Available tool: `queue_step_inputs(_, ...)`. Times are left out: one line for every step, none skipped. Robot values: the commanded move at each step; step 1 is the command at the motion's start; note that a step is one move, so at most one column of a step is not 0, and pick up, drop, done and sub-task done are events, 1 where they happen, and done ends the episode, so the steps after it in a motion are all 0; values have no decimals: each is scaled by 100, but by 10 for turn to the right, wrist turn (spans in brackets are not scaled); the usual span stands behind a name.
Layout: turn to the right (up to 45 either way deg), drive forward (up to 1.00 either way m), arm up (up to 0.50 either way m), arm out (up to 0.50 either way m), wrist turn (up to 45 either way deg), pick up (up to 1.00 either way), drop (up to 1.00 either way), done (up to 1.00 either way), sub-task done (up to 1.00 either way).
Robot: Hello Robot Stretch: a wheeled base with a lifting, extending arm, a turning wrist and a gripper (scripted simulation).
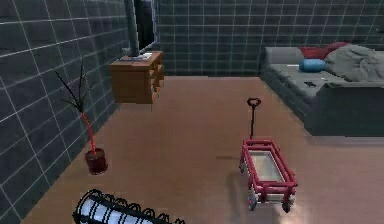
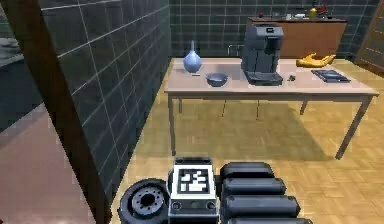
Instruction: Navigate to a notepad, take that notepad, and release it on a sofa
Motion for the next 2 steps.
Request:
queue_step_inputs(0, 100, 0, 0, 0, 0, 0, 0, 0)
queue_step_inputs(0, 90, 0, 0, 0, 0, 0, 0, 0)
